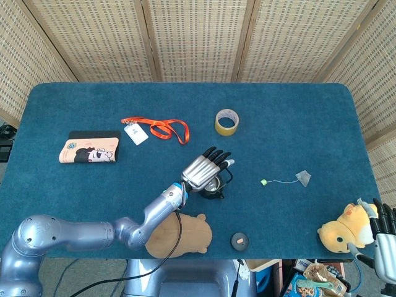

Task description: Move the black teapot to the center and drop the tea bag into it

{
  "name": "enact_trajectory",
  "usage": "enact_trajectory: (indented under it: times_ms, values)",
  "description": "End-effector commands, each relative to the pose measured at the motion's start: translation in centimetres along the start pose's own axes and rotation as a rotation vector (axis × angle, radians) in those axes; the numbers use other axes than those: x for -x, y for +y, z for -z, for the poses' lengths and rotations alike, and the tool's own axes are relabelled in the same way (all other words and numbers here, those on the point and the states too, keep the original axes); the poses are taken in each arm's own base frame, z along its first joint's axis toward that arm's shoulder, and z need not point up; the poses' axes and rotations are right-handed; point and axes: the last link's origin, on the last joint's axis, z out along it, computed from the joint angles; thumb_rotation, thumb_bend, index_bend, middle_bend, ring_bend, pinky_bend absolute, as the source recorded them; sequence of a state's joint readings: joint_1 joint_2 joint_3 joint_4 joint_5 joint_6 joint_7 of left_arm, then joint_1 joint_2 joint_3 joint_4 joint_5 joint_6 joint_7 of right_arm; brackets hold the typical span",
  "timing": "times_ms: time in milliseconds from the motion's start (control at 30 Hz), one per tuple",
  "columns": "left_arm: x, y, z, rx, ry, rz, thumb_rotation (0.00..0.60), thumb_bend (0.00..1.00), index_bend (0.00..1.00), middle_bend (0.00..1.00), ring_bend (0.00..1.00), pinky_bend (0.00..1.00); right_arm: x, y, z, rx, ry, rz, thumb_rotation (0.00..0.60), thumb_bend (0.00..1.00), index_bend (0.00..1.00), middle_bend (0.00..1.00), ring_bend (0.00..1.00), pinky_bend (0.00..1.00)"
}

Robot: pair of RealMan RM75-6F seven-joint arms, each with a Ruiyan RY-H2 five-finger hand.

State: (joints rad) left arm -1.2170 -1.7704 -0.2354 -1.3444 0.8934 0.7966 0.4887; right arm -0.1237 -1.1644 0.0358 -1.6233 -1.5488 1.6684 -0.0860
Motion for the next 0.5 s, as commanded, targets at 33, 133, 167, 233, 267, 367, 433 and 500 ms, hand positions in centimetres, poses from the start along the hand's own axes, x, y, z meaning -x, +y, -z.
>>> enact_trajectory:
  times_ms: [33,133,167,233,267,367,433,500]
  values:
    - [-0.4,-0.1,0.2,0.002,0.014,0.008,0.600,0.10,0.00,0.00,0.00,0.00,0.0,0.0,0.0,-0.001,0.002,0.000,0.600,0.18,0.15,0.12,0.00,0.00]
    - [-0.8,-0.2,0.5,0.003,0.033,0.014,0.600,0.10,0.00,0.00,0.00,0.00,-0.1,0.0,0.0,-0.002,0.005,0.001,0.600,0.18,0.15,0.12,0.00,0.00]
    - [-1.0,-0.3,0.6,0.002,0.040,0.021,0.600,0.10,0.00,0.00,0.00,0.00,-0.2,0.0,0.1,-0.002,0.006,0.002,0.600,0.18,0.15,0.12,0.00,0.00]
    - [-1.4,-0.5,1.0,-0.001,0.049,0.035,0.600,0.10,0.00,0.00,0.00,0.00,-0.2,0.0,0.1,-0.003,0.008,0.004,0.600,0.18,0.15,0.12,0.00,0.00]
    - [-1.6,-0.6,1.2,-0.004,0.054,0.043,0.600,0.10,0.00,0.00,0.00,0.00,-0.3,0.0,0.0,-0.004,0.010,0.005,0.600,0.18,0.15,0.12,0.00,0.00]
    - [-2.1,-1.4,2.0,-0.022,0.073,0.052,0.600,0.10,0.00,0.00,0.00,0.00,-0.5,-0.1,0.0,-0.008,0.015,0.008,0.600,0.18,0.15,0.12,0.00,0.00]
    - [-2.6,-2.2,3.0,-0.042,0.089,0.064,0.600,0.10,0.00,0.00,0.00,0.00,-0.5,-0.2,-0.1,-0.012,0.015,0.006,0.600,0.18,0.15,0.12,0.00,0.00]
    - [-3.0,-3.1,4.2,-0.063,0.103,0.078,0.600,0.10,0.00,0.00,0.00,0.00,-0.5,-0.2,-0.2,-0.017,0.012,0.005,0.600,0.18,0.15,0.12,0.00,0.00]
